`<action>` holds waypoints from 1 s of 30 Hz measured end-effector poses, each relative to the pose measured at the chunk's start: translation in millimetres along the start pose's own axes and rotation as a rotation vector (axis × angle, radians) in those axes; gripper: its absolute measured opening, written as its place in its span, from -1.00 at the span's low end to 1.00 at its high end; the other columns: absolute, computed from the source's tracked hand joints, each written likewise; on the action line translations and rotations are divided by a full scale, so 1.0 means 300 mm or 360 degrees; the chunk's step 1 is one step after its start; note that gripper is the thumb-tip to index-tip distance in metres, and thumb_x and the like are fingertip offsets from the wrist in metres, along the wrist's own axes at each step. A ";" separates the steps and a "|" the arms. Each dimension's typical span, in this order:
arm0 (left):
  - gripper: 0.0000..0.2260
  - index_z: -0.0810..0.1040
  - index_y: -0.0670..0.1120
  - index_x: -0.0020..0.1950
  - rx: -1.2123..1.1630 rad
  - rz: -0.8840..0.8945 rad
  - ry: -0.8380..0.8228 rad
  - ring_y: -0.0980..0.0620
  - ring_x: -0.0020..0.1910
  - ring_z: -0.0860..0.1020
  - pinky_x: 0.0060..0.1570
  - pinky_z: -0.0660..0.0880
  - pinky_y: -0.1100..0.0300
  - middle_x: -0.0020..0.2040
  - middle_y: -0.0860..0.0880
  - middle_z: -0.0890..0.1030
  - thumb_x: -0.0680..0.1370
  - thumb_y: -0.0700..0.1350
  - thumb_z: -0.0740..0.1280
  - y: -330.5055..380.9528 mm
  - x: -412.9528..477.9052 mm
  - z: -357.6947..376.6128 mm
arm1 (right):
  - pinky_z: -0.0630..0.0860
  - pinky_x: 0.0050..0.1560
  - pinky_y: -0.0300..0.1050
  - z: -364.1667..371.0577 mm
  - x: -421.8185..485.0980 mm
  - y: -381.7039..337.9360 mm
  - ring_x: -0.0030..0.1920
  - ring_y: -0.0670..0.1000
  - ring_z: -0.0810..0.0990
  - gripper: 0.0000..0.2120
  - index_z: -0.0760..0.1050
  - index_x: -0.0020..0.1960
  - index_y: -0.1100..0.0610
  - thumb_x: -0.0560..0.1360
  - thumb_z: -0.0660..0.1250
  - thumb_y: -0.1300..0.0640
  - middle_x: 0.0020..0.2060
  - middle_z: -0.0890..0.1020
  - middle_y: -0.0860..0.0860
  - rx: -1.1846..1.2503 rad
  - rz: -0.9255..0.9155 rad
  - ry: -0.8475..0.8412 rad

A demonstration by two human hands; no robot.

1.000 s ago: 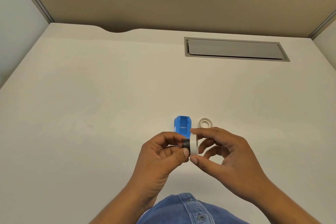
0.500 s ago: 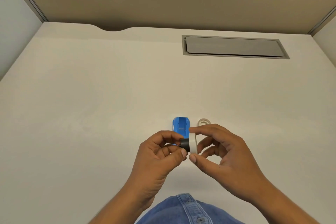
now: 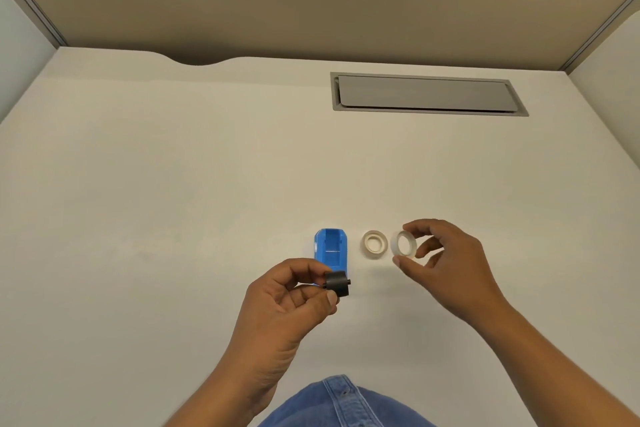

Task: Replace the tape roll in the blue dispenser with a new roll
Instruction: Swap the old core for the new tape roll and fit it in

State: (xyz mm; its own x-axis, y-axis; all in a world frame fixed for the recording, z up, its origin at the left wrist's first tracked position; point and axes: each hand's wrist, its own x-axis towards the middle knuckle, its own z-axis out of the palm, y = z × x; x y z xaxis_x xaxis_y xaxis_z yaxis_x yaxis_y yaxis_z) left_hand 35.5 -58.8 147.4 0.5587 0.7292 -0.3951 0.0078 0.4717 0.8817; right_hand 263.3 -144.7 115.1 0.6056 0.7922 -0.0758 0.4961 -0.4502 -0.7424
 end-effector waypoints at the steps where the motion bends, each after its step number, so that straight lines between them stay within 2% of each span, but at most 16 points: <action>1: -0.80 0.66 -0.06 -0.11 0.0002 -0.0001 -0.0002 -0.03 -0.22 0.65 -0.06 0.60 0.15 -0.15 -0.09 0.72 0.32 -0.27 0.46 0.001 -0.002 0.001 | 0.48 -0.27 -0.31 0.004 0.017 0.036 -0.21 -0.13 0.57 -0.63 0.54 0.04 -0.09 0.29 0.57 0.08 -0.06 0.61 -0.20 -0.0091 0.0027 0.0004; 5: -0.80 0.65 -0.08 -0.11 0.0020 0.0000 0.0014 -0.05 -0.21 0.64 -0.05 0.60 0.12 -0.15 -0.10 0.73 0.39 -0.35 0.47 0.004 -0.011 0.000 | 0.46 -0.20 -0.21 0.025 0.065 0.149 -0.22 -0.16 0.57 -0.63 0.55 0.07 -0.08 0.30 0.55 0.04 -0.04 0.61 -0.19 -0.0322 0.0151 -0.0017; 8: -0.81 0.65 -0.08 -0.12 0.0025 0.0005 0.0036 -0.05 -0.22 0.65 -0.07 0.61 0.13 -0.16 -0.10 0.72 0.34 -0.31 0.48 0.001 -0.014 -0.005 | 0.52 -0.15 -0.13 0.041 0.086 0.197 -0.24 -0.17 0.56 -0.63 0.55 0.05 -0.08 0.29 0.55 0.04 -0.03 0.62 -0.15 -0.0355 0.0212 -0.0021; 11: -0.81 0.65 -0.10 -0.10 0.0027 -0.0009 0.0041 -0.06 -0.21 0.65 -0.08 0.62 0.13 -0.16 -0.11 0.72 0.33 -0.31 0.48 -0.006 -0.014 -0.009 | 0.52 -0.12 -0.14 0.054 0.096 0.218 -0.23 -0.19 0.55 -0.62 0.56 0.06 -0.07 0.27 0.56 0.02 -0.02 0.61 -0.15 -0.0375 0.0241 -0.0041; 17: -0.80 0.67 -0.05 -0.16 -0.0016 -0.0003 0.0053 -0.02 -0.25 0.65 -0.16 0.62 0.21 -0.20 -0.08 0.72 0.26 -0.25 0.44 -0.017 -0.012 -0.020 | 0.51 -0.10 -0.10 0.061 0.106 0.226 -0.13 -0.04 0.57 -0.59 0.55 0.05 -0.08 0.24 0.58 0.01 -0.04 0.61 -0.13 -0.0429 0.0278 -0.0090; 20: -0.77 0.68 -0.05 -0.15 -0.0021 -0.0003 0.0048 -0.03 -0.23 0.66 -0.13 0.63 0.18 -0.20 -0.09 0.71 0.21 -0.21 0.51 -0.024 -0.010 -0.031 | 0.52 -0.08 -0.07 0.060 0.108 0.232 -0.10 -0.02 0.57 -0.55 0.54 0.07 -0.08 0.22 0.58 -0.01 0.00 0.60 -0.11 -0.0459 0.0293 -0.0122; 22: -0.69 0.68 -0.06 -0.14 -0.0034 0.0000 0.0044 -0.05 -0.21 0.66 -0.10 0.63 0.15 -0.20 -0.09 0.70 0.14 -0.11 0.53 -0.030 -0.009 -0.039 | 0.53 -0.03 -0.04 0.058 0.108 0.224 -0.06 0.00 0.57 -0.47 0.51 0.14 -0.06 0.21 0.59 -0.05 0.06 0.57 -0.10 -0.0496 0.0263 -0.0129; 25: -0.67 0.68 -0.07 -0.15 -0.0056 -0.0005 0.0059 -0.04 -0.22 0.66 -0.11 0.63 0.17 -0.21 -0.08 0.69 0.11 -0.07 0.52 -0.036 -0.009 -0.045 | 0.51 -0.01 -0.06 0.059 0.114 0.188 -0.04 -0.03 0.54 -0.41 0.46 0.22 -0.05 0.25 0.57 -0.08 0.12 0.51 -0.10 -0.0549 0.0156 -0.0099; 28: -0.70 0.68 -0.06 -0.15 -0.0056 -0.0011 0.0065 -0.05 -0.22 0.66 -0.14 0.63 0.19 -0.21 -0.08 0.70 0.14 -0.11 0.53 -0.035 -0.008 -0.045 | 0.49 -0.05 -0.14 0.080 0.123 0.134 -0.10 -0.09 0.51 -0.45 0.47 0.23 -0.05 0.29 0.54 -0.07 0.12 0.51 -0.11 -0.0540 0.0014 -0.0144; 30: -0.77 0.68 -0.06 -0.16 -0.0037 -0.0017 0.0071 -0.06 -0.22 0.67 -0.13 0.63 0.18 -0.20 -0.09 0.70 0.21 -0.21 0.51 -0.034 -0.008 -0.043 | 0.49 -0.05 -0.16 0.106 0.128 0.103 -0.09 -0.10 0.50 -0.46 0.45 0.25 -0.07 0.32 0.52 -0.07 0.15 0.49 -0.12 -0.0597 -0.0075 -0.0220</action>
State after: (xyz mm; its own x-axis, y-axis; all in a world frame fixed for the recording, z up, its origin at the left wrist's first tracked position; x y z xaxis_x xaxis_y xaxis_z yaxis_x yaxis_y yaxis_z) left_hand 23.5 -59.1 136.1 0.5213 0.7450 -0.4161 -0.0058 0.4907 0.8713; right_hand 282.2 -115.1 68.2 0.5003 0.8519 -0.1551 0.7293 -0.5111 -0.4547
